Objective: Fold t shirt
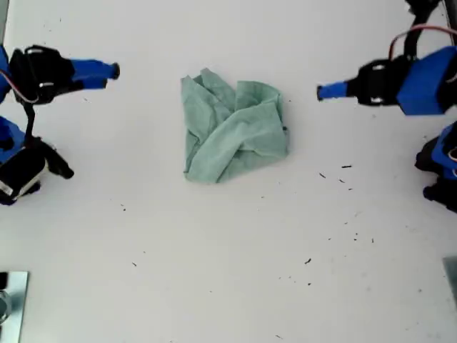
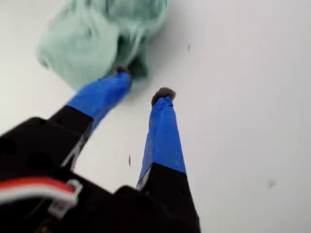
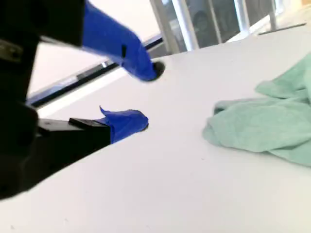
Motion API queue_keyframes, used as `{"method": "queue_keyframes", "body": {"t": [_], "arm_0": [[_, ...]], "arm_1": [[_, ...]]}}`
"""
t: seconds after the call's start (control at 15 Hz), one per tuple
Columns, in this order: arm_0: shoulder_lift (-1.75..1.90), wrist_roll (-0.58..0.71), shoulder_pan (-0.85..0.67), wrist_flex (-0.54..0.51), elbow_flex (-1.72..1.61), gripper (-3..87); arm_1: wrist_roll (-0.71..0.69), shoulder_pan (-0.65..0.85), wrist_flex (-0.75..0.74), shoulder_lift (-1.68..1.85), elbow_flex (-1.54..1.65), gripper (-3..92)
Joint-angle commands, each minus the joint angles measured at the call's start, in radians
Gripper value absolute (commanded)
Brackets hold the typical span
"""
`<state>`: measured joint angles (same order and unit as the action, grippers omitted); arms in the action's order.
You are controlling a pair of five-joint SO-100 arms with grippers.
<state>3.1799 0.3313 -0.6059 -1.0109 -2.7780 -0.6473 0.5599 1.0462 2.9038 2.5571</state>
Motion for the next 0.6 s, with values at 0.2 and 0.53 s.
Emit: {"method": "queue_keyframes", "body": {"t": [0.2,0.53], "arm_0": [[0.423,-0.178,0.216,-0.014,-0.351,0.1],[0.425,-0.227,0.199,-0.025,-0.462,7.4]], "arm_1": [[0.212,-0.164,0.262,0.598,0.397,2.5],[0.420,-0.146,0.304,0.600,0.541,2.9]]}}
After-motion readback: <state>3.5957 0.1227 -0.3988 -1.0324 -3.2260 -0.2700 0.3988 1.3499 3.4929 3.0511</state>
